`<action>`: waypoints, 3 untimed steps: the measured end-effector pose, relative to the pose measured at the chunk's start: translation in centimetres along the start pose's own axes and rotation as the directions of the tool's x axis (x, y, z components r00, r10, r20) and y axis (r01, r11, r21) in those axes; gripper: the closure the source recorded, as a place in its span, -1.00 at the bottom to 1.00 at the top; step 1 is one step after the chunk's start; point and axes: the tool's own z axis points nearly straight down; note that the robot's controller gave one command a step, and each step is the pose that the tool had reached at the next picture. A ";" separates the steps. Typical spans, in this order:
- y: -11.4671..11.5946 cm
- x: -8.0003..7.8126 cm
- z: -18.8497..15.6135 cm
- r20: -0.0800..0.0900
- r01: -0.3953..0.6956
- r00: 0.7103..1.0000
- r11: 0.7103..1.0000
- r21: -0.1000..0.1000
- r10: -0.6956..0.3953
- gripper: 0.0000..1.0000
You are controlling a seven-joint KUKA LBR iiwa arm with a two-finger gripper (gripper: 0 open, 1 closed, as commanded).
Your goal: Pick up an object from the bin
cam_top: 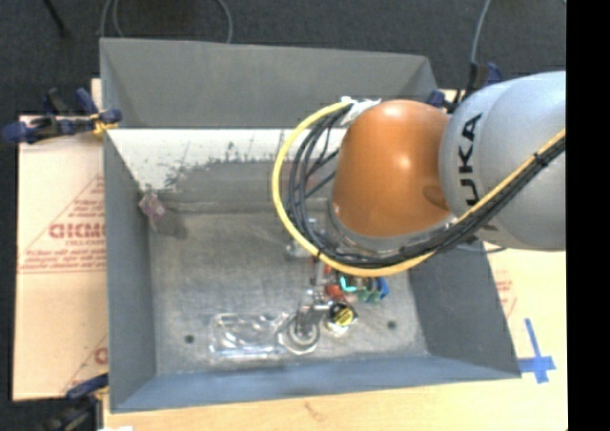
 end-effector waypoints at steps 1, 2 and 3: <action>-3.2 -0.9 14.1 0.017 0.029 0.999 1.000 0.001 -0.029 -1.00; 0.6 -0.8 13.9 0.018 0.157 0.987 0.988 0.005 -0.157 -1.00; 0.8 -0.9 13.7 0.024 0.154 0.988 0.988 0.000 -0.154 1.00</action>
Offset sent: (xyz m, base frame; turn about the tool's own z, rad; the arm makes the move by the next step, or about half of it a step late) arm 0.0044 -0.0292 -0.1413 -0.0334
